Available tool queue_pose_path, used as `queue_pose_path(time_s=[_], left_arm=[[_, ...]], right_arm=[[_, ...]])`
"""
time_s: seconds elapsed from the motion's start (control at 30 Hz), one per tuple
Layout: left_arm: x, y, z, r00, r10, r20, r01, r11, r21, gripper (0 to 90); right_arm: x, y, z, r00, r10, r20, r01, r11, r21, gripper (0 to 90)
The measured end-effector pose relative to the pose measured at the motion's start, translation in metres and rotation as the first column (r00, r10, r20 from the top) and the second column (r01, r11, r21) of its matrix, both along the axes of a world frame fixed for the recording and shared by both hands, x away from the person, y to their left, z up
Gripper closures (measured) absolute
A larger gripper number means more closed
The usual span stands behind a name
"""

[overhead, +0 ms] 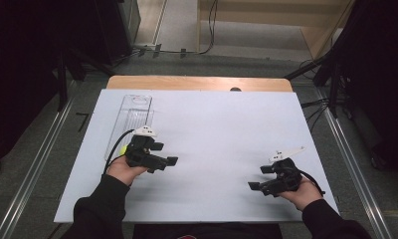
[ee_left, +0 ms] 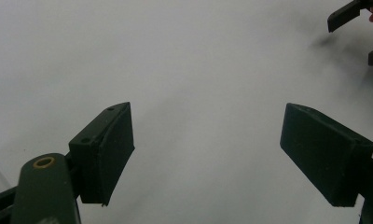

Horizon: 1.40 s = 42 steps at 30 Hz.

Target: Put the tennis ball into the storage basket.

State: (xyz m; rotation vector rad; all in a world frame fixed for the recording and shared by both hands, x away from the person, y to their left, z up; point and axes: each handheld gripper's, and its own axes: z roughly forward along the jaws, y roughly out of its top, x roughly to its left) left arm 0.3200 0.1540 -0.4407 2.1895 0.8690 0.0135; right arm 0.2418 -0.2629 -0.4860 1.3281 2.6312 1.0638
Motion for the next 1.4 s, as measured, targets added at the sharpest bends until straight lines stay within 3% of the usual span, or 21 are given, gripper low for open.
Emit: queue_pose_path(time_s=[0.1,0.3,0.57,1.4], left_arm=[[-0.003,-0.001,-0.001,0.9999,-0.007,0.011,0.007,0.9998,0.019,17.9],[-0.008,0.001,-0.005,0.9998,-0.019,0.004,0.019,0.9997,-0.013,17.8],[-0.013,0.004,-0.01,0.9992,-0.039,-0.004,0.039,0.9992,0.004,17.8],[-0.03,0.012,-0.018,0.998,-0.062,-0.01,0.062,0.9981,-0.007,17.9]], right_arm=[[0.0,0.0,0.0,1.0,-0.001,-0.001,0.001,1.0,0.0,14.6],[0.0,0.0,0.0,1.0,-0.002,-0.001,0.002,1.0,-0.001,14.6],[0.0,0.0,0.0,1.0,-0.002,-0.002,0.002,1.0,0.001,14.6],[0.001,0.0,-0.001,0.9997,-0.026,-0.002,0.026,1.0,0.012,14.6]])
